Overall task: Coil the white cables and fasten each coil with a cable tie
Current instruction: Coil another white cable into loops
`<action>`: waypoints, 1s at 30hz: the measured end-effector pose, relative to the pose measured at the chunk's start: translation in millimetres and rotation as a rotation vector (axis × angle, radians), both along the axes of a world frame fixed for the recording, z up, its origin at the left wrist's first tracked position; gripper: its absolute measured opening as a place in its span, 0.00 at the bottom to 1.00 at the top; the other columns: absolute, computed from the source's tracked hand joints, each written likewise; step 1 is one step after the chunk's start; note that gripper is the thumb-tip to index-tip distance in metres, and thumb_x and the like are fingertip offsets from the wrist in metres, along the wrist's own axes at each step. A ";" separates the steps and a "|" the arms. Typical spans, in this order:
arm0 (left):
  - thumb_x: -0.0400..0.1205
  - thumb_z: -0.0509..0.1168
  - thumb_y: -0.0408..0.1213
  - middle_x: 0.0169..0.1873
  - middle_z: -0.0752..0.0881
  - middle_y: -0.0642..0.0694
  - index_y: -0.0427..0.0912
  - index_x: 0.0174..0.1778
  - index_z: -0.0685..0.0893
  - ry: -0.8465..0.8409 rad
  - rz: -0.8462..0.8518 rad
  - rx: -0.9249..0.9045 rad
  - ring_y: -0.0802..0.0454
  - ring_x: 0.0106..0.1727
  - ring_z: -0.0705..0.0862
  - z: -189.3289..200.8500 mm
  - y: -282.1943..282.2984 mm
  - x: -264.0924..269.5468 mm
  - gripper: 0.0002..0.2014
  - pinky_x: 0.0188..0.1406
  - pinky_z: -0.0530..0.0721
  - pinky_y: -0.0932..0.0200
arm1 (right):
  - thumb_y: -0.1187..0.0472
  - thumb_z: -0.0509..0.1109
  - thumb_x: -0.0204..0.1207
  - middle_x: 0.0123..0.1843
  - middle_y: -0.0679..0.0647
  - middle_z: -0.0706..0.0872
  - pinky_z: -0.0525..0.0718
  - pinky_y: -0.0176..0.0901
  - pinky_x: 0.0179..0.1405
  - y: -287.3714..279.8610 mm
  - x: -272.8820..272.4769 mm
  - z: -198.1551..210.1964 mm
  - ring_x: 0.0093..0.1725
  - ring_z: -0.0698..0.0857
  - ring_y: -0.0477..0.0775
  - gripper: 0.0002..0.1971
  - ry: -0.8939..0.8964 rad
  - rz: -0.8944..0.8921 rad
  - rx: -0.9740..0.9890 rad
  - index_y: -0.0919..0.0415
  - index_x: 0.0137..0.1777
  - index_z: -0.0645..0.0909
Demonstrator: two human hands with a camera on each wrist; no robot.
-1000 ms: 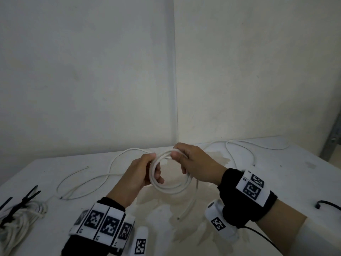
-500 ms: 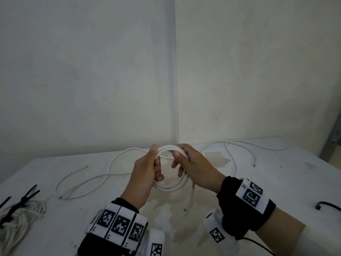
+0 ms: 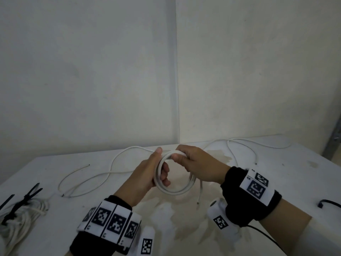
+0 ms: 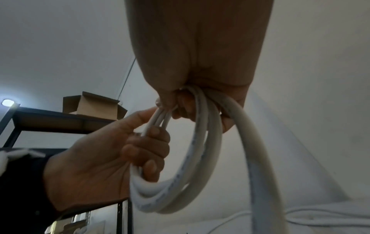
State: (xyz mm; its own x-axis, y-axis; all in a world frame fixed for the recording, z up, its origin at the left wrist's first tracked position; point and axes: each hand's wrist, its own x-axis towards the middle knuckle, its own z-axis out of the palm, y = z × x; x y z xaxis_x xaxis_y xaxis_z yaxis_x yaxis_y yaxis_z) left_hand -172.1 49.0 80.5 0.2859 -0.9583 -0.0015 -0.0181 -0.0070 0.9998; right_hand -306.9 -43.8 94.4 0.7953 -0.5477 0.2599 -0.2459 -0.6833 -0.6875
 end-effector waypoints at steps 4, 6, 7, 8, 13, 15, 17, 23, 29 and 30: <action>0.84 0.53 0.48 0.17 0.63 0.52 0.41 0.27 0.69 0.109 0.034 -0.020 0.57 0.18 0.63 4.0 -1.1 -10.2 0.21 0.28 0.74 0.60 | 0.52 0.59 0.82 0.34 0.53 0.72 0.71 0.43 0.36 -1.3 0.4 2.4 0.32 0.71 0.49 0.18 -0.038 0.009 0.017 0.69 0.43 0.74; 0.85 0.53 0.48 0.18 0.62 0.52 0.41 0.28 0.68 0.129 0.041 -0.031 0.58 0.18 0.62 1.0 -1.3 -11.9 0.21 0.28 0.73 0.61 | 0.51 0.58 0.82 0.33 0.51 0.72 0.70 0.42 0.35 -0.9 -1.2 2.1 0.32 0.70 0.48 0.16 -0.056 0.019 0.062 0.66 0.43 0.75; 0.85 0.53 0.48 0.18 0.62 0.53 0.42 0.28 0.68 0.134 0.051 -0.039 0.58 0.18 0.62 0.0 -0.9 -12.3 0.21 0.29 0.73 0.60 | 0.50 0.56 0.82 0.33 0.49 0.72 0.71 0.40 0.35 0.0 -2.3 1.8 0.32 0.70 0.47 0.17 -0.078 0.029 0.119 0.64 0.43 0.75; 0.85 0.53 0.48 0.17 0.62 0.53 0.42 0.27 0.67 0.146 0.065 -0.056 0.58 0.18 0.62 -1.0 -0.5 -12.5 0.21 0.30 0.73 0.60 | 0.50 0.53 0.83 0.32 0.48 0.72 0.71 0.37 0.34 1.2 -3.3 1.1 0.30 0.70 0.46 0.18 -0.114 0.039 0.196 0.62 0.44 0.76; 0.85 0.51 0.49 0.16 0.62 0.53 0.42 0.27 0.67 0.344 0.135 -0.195 0.59 0.17 0.62 -5.9 -3.2 -15.0 0.22 0.31 0.72 0.60 | 0.51 0.50 0.84 0.28 0.50 0.67 0.73 0.36 0.33 6.5 4.4 -8.6 0.23 0.70 0.42 0.18 -0.331 -0.057 0.383 0.59 0.39 0.75; 0.85 0.50 0.49 0.16 0.65 0.52 0.41 0.27 0.67 0.349 0.111 -0.187 0.58 0.17 0.65 -9.6 -3.6 -12.5 0.22 0.33 0.73 0.58 | 0.52 0.51 0.84 0.27 0.49 0.67 0.73 0.37 0.33 4.6 5.8 -9.3 0.24 0.69 0.42 0.18 -0.302 -0.085 0.326 0.57 0.36 0.74; 0.85 0.50 0.50 0.17 0.72 0.49 0.40 0.27 0.71 0.239 0.071 -0.112 0.55 0.21 0.74 -10.7 -3.0 -5.5 0.24 0.37 0.79 0.55 | 0.51 0.51 0.84 0.29 0.48 0.69 0.74 0.42 0.36 3.3 1.8 -6.3 0.27 0.70 0.45 0.17 -0.231 -0.067 0.247 0.55 0.36 0.73; 0.83 0.39 0.59 0.28 0.88 0.40 0.37 0.30 0.85 -0.386 0.009 0.048 0.52 0.32 0.86 10.8 -4.6 1.6 0.37 0.40 0.83 0.64 | 0.51 0.52 0.84 0.37 0.45 0.79 0.72 0.25 0.40 10.7 -2.6 0.3 0.36 0.78 0.34 0.15 0.078 0.104 -0.037 0.51 0.38 0.74; 0.83 0.46 0.58 0.10 0.70 0.53 0.42 0.19 0.69 -0.426 0.073 0.070 0.57 0.15 0.70 6.4 -4.6 -13.2 0.31 0.22 0.73 0.67 | 0.53 0.51 0.84 0.34 0.44 0.73 0.70 0.28 0.36 8.2 -3.8 2.3 0.33 0.72 0.40 0.15 0.075 0.093 -0.067 0.58 0.40 0.70; 0.84 0.47 0.57 0.10 0.70 0.53 0.42 0.19 0.69 -0.387 0.110 0.052 0.56 0.15 0.70 4.4 -5.3 -13.7 0.30 0.23 0.73 0.65 | 0.53 0.50 0.85 0.33 0.45 0.72 0.69 0.30 0.36 7.2 -4.2 1.4 0.32 0.71 0.41 0.15 0.046 0.075 -0.050 0.60 0.41 0.70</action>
State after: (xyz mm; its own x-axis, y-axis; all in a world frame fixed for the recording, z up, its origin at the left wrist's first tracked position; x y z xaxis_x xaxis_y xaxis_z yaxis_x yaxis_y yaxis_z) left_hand -185.8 43.7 85.0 0.3758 -0.9233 0.0792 -0.3897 -0.0799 0.9175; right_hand -311.1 -36.6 95.8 0.8453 -0.4736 0.2475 -0.2238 -0.7344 -0.6408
